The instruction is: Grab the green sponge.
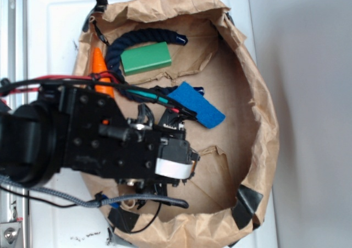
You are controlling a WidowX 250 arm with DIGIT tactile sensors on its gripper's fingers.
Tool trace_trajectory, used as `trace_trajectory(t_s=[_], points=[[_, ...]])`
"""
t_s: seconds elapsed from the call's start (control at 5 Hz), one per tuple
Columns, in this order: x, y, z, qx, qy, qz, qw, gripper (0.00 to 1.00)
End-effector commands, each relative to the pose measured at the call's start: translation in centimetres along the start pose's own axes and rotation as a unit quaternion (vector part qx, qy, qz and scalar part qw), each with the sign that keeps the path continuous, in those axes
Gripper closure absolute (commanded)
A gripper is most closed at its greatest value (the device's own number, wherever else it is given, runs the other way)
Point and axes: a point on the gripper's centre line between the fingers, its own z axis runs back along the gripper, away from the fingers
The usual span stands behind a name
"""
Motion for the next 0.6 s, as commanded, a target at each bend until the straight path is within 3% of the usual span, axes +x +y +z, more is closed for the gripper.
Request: trace_trajectory(t_s=[0.0, 0.4], points=[[0.4, -0.2, 1.5, 0.004, -0.026, -0.003, 1.000, 1.00], [0.4, 1.7, 8.7, -0.022, 0.005, 0.048, 0.999, 1.00]])
